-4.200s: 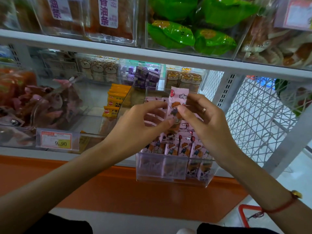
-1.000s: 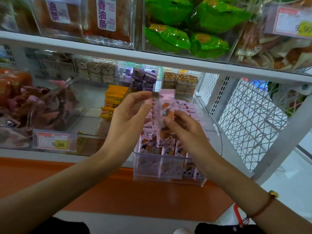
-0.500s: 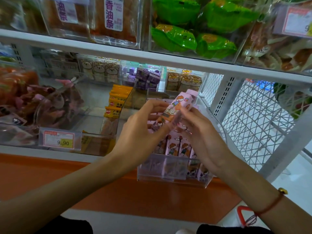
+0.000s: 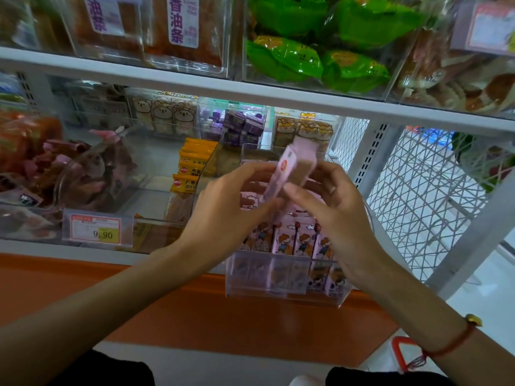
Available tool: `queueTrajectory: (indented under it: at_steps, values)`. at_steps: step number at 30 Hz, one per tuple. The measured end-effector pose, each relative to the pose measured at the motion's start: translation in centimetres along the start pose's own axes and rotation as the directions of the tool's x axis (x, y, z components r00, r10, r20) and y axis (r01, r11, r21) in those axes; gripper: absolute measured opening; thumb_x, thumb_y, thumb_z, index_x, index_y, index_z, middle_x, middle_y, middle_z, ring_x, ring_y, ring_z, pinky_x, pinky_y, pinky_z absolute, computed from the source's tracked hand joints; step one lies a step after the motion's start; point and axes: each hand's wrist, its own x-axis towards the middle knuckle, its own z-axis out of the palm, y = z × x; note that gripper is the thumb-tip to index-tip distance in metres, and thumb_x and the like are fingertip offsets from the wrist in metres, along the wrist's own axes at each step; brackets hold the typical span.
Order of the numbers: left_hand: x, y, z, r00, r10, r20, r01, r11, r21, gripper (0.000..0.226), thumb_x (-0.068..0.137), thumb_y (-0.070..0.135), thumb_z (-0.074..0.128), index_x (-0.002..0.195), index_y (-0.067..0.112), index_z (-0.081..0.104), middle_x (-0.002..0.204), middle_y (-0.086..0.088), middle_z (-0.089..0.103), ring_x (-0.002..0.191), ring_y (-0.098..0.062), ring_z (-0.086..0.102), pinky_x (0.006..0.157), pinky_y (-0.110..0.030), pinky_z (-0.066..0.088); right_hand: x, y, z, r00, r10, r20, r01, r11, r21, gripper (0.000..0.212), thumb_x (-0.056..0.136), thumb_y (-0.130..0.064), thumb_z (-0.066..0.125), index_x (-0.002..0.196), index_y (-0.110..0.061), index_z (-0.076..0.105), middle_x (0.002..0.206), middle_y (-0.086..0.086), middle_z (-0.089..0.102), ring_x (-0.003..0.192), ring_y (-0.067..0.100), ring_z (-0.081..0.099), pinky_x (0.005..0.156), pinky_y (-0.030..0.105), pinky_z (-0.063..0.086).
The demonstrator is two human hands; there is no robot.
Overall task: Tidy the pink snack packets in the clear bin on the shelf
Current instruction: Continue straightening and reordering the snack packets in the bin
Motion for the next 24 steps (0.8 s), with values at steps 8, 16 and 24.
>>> queueTrajectory:
  at_steps: [8,16,24]
  values:
    - [-0.1,0.5,0.1,0.94,-0.228,0.256,0.301,0.904,-0.303,0.015,0.084,0.046,0.056,0.095,0.04,0.065,0.083,0.022,0.071,0.081,0.006,0.066,0.066,-0.02,0.058,0.5,0.2,-0.6,0.984,0.176,-0.025,-0.172,0.979,0.113,0.041,0.077,-0.038,0.068,0.112,-0.019,0.061,0.094,0.001,0.07,0.075,0.008,0.07,0.061,0.016,0.051]
    - [0.1,0.2,0.1,0.957,-0.173,0.231,0.24,0.922,-0.304,0.024,0.086,0.024,0.062,0.105,0.037,0.059,0.101,0.017,0.07,0.092,0.003,0.066,0.075,-0.012,0.053,0.4,0.1,-1.0,0.994,0.088,0.067,-0.094,0.991,0.091,0.053,0.074,-0.033,0.068,0.125,-0.034,0.054,0.106,0.003,0.067,0.101,0.015,0.066,0.083,0.031,0.054]
    - [0.3,-0.5,-1.3,0.996,0.058,0.067,-0.052,0.996,-0.078,0.039,0.08,0.005,0.071,0.112,0.021,0.056,0.114,0.011,0.064,0.109,0.001,0.06,0.094,-0.015,0.047,-0.4,-0.6,-0.5,0.959,-0.206,0.196,0.206,0.978,0.02,0.037,0.074,-0.006,0.073,0.1,-0.023,0.053,0.111,0.003,0.062,0.112,0.016,0.06,0.092,0.037,0.053]
